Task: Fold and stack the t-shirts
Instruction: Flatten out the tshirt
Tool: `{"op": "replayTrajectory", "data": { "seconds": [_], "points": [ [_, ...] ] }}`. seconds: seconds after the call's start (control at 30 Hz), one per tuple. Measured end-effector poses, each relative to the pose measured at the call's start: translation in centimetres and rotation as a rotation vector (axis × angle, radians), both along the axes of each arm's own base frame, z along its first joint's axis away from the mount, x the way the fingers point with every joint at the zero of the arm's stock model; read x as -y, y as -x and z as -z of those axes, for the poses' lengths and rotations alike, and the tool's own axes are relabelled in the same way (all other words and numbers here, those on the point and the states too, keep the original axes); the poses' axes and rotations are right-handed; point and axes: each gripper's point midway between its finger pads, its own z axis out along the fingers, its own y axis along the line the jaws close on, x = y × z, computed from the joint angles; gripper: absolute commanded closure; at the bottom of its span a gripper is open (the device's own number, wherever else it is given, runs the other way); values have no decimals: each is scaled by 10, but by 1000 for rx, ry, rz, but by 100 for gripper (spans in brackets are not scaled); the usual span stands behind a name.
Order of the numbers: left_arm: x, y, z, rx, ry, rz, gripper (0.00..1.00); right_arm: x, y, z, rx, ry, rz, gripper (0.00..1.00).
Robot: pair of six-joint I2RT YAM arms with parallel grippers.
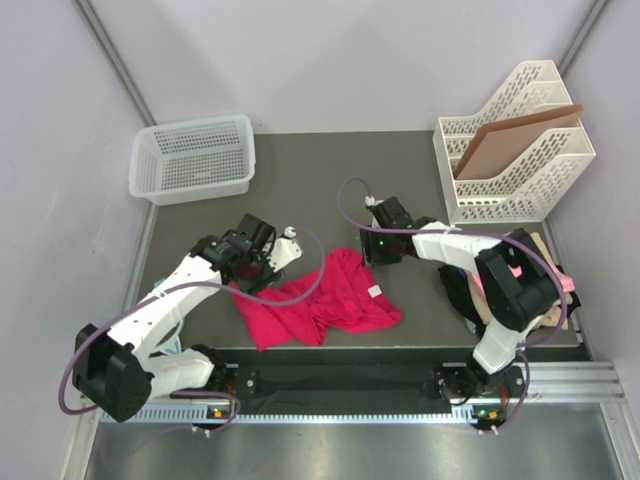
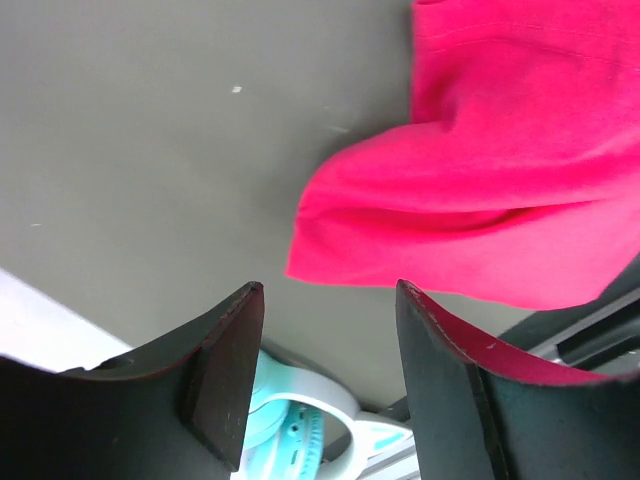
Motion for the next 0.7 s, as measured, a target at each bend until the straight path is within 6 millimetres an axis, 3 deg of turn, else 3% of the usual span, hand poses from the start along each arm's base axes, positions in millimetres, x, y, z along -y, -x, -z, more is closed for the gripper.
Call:
{"op": "replayTrajectory", "data": {
  "seconds": [0.3, 0.43, 0.57, 0.63, 0.67, 0.7],
  "points": [
    [-8, 22, 37, -87, -11, -46, 39, -20, -15, 1, 14, -51, -40, 53],
    [-12, 22, 52, -97, -31, -98, 38, -25, -17, 1, 11, -66, -50, 60],
    [-11, 12, 62, -89, -41, -159, 37, -28, -16, 3, 4, -80, -60, 82],
    [-10, 8, 66, -83, -41, -188, 33, -31, -16, 5, 2, -89, -65, 87],
    [-10, 7, 67, -82, -38, -198, 22, -32, -16, 6, -1, -93, -67, 94],
    [-9, 6, 68, -83, -34, -211, 17, -34, -16, 6, -1, -96, -70, 97]
  ]
}}
